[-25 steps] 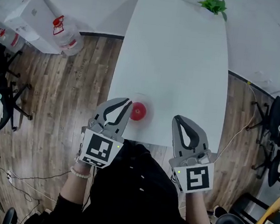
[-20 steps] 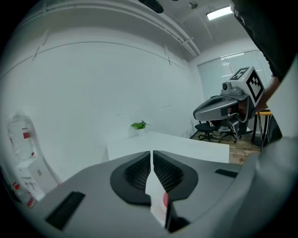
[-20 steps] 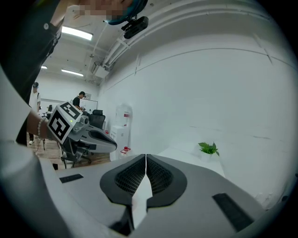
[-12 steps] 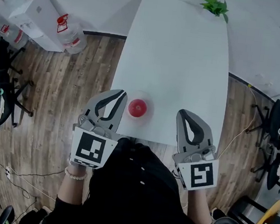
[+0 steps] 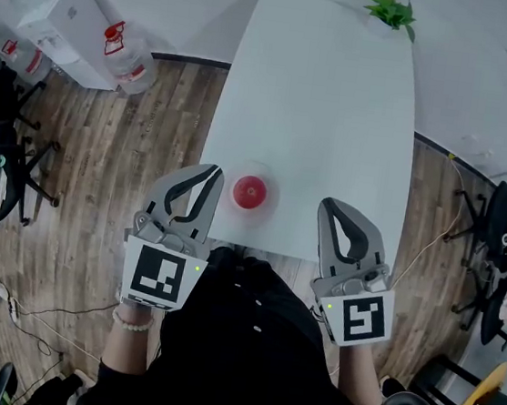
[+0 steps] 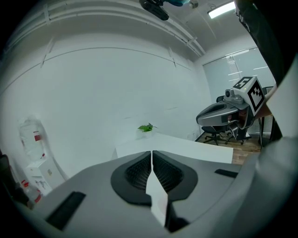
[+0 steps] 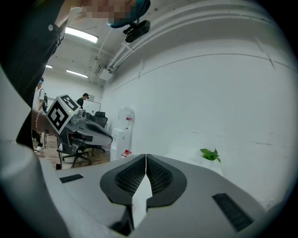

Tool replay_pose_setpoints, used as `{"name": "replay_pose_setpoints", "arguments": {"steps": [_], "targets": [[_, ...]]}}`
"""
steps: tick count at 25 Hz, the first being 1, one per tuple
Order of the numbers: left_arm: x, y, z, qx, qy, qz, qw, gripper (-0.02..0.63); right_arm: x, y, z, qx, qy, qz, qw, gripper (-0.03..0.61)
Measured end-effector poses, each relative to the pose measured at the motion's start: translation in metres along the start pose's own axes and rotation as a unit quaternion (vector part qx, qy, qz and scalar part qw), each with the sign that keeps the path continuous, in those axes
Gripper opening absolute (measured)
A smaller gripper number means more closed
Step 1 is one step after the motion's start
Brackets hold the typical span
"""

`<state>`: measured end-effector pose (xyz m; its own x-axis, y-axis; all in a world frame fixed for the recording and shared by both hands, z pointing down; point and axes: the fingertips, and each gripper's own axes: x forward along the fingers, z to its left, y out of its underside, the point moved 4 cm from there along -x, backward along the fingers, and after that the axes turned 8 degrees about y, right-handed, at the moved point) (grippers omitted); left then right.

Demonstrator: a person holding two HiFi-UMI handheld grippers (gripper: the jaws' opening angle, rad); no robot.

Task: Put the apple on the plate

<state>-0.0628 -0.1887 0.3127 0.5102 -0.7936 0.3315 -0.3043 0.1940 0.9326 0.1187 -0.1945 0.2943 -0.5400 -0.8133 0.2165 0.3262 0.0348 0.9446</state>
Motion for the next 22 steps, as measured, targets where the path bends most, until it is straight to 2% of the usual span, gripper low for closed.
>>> {"name": "replay_pose_setpoints", "arguments": {"steps": [22], "targets": [[0.0004, 0.0009, -0.0074, -0.005, 0.016, -0.011, 0.9998, 0.023, 0.0001, 0.0002, 0.0073, -0.007, -0.001, 0.003, 1.000, 0.041]]}}
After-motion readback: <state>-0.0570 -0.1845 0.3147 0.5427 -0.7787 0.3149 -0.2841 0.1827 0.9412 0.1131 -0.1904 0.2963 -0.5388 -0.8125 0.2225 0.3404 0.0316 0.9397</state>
